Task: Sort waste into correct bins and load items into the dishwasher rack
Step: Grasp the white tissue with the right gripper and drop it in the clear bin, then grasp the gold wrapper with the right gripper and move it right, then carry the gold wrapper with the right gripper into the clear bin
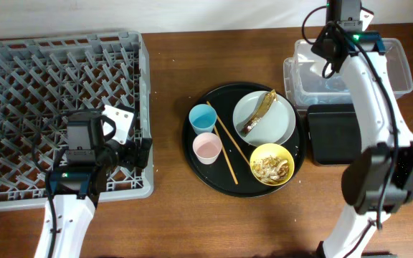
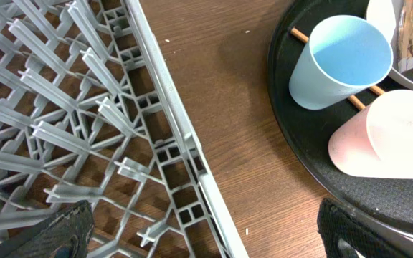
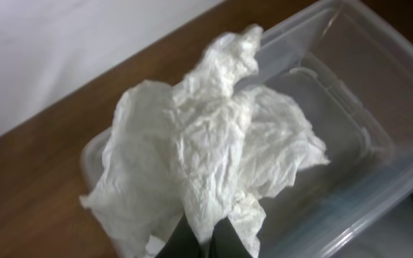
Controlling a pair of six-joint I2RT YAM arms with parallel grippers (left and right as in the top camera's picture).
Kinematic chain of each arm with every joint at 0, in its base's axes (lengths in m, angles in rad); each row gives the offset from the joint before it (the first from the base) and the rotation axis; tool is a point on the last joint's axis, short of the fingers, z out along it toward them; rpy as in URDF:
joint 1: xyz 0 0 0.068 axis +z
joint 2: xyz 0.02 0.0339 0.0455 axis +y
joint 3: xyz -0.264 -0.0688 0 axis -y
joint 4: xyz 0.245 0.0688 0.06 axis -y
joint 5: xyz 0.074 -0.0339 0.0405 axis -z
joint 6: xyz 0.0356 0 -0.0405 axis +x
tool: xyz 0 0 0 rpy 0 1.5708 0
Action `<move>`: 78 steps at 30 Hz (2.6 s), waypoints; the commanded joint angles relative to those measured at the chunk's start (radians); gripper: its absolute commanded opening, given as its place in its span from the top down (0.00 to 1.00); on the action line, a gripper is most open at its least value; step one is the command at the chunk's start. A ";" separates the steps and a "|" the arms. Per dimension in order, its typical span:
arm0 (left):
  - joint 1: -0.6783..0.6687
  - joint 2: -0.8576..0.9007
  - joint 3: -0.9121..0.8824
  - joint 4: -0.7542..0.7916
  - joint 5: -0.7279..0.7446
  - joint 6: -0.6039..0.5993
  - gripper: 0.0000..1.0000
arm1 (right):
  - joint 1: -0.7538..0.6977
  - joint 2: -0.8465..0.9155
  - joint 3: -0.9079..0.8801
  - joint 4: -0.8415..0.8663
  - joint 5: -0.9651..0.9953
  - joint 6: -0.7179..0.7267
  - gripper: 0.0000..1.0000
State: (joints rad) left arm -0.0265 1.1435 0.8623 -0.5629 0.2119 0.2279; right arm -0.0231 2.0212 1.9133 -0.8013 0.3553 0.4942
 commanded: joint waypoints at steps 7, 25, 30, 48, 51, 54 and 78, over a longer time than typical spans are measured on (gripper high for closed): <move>0.003 0.003 0.019 0.000 0.000 0.013 0.01 | -0.016 0.027 0.061 -0.022 -0.037 -0.089 0.02; 0.003 0.003 0.019 0.000 0.000 0.013 0.01 | 0.285 -0.032 -0.532 0.110 -0.358 0.061 0.40; 0.003 0.003 0.019 0.000 0.000 0.013 0.01 | 0.285 -0.023 -0.590 0.193 -0.335 0.039 0.54; 0.003 0.003 0.019 0.000 0.000 0.013 0.01 | -0.132 -0.518 -0.500 -0.208 -0.284 0.254 0.96; 0.003 0.003 0.019 0.000 0.000 0.013 0.01 | -0.257 -0.468 -0.603 -0.125 -0.272 0.379 0.96; 0.003 0.003 0.019 0.000 0.000 0.013 0.01 | -0.286 -0.396 -0.719 0.066 -0.263 0.379 0.96; 0.003 0.003 0.019 0.000 0.001 0.013 0.01 | -0.258 -0.160 -0.737 0.034 -0.294 0.111 0.21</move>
State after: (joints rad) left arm -0.0265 1.1446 0.8623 -0.5644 0.2115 0.2283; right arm -0.2863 1.8370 1.1797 -0.7769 0.0624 0.6418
